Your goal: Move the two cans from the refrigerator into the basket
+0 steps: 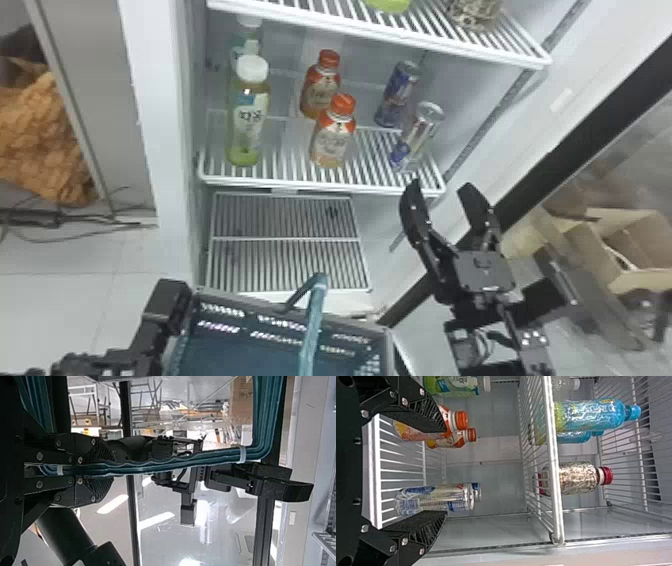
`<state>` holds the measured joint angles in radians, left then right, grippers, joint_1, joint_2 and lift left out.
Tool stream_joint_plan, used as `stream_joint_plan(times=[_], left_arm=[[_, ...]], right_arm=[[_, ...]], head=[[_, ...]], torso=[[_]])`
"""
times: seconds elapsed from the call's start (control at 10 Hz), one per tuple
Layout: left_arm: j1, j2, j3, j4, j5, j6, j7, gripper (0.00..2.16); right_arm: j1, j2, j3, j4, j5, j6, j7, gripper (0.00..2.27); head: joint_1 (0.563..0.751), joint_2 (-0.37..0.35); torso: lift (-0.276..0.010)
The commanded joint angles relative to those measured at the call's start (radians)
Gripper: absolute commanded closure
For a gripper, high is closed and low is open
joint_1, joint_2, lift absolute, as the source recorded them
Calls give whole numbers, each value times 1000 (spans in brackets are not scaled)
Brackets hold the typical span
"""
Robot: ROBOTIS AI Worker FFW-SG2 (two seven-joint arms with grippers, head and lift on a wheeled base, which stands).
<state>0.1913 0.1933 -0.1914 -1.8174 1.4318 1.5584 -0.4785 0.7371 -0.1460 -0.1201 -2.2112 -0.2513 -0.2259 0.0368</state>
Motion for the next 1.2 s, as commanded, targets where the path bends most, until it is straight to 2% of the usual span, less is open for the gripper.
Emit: stream_joint_plan(times=[0.0,0.7,1.1], left_arm=[[0,0,2,0,0,13,1,1210],[5,-3,2,0,12,13,8,1210],[7,-5,2,0,18,13,9,1210]], right_arm=[[-1,-1,0,1,0,0,0,306],[-1,-1,0,13,2,0,0,306],[-30,-4,4,53,-4,0,0,305]], head=[[695,-350],[695,-350],[695,-350]], torso=[[-266],[-266],[-266]])
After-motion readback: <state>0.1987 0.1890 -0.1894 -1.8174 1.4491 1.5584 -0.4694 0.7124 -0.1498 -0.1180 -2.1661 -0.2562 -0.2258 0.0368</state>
